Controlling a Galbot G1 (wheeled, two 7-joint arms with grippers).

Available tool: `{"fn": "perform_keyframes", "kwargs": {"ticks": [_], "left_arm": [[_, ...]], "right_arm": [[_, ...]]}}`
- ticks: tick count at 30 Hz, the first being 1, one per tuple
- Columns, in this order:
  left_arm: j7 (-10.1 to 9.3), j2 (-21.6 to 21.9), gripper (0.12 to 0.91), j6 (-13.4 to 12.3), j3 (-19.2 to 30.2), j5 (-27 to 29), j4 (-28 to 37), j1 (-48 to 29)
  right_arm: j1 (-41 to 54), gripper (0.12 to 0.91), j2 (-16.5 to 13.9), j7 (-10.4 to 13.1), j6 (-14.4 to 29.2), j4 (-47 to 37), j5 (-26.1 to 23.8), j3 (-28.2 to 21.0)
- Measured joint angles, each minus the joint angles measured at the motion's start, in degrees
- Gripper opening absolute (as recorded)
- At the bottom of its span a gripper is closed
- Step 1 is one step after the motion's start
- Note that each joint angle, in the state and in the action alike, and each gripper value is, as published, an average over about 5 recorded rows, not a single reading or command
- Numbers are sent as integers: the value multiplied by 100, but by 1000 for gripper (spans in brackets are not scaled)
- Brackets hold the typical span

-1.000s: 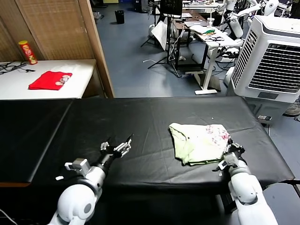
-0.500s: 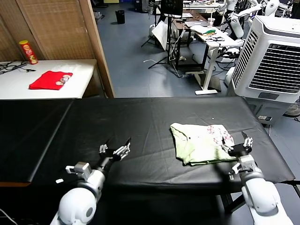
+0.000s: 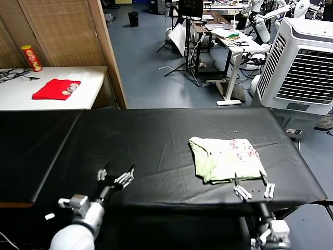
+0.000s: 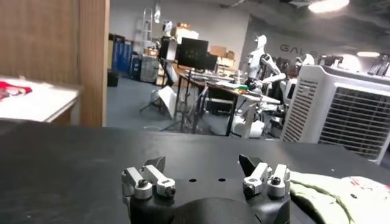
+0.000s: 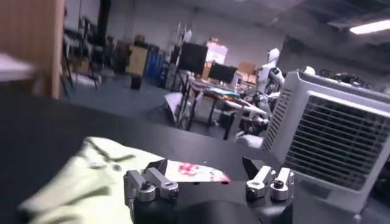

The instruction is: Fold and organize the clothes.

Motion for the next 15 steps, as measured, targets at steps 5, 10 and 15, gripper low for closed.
{"fn": "perform_keyframes", "kwargs": {"ticks": [5, 10, 15], "left_arm": [[-224, 13, 798, -180, -181, 15, -153, 692], [-290, 24, 798, -38, -449, -134, -410, 1349], [-314, 37, 798, 135, -757, -334, -656, 1812]], "right_arm": [[-657, 798, 57, 142, -146, 416, 67, 9], [-1249, 798, 146, 363, -469, 835, 205, -68], [-1592, 798, 217, 511, -724, 996, 335, -99]]}}
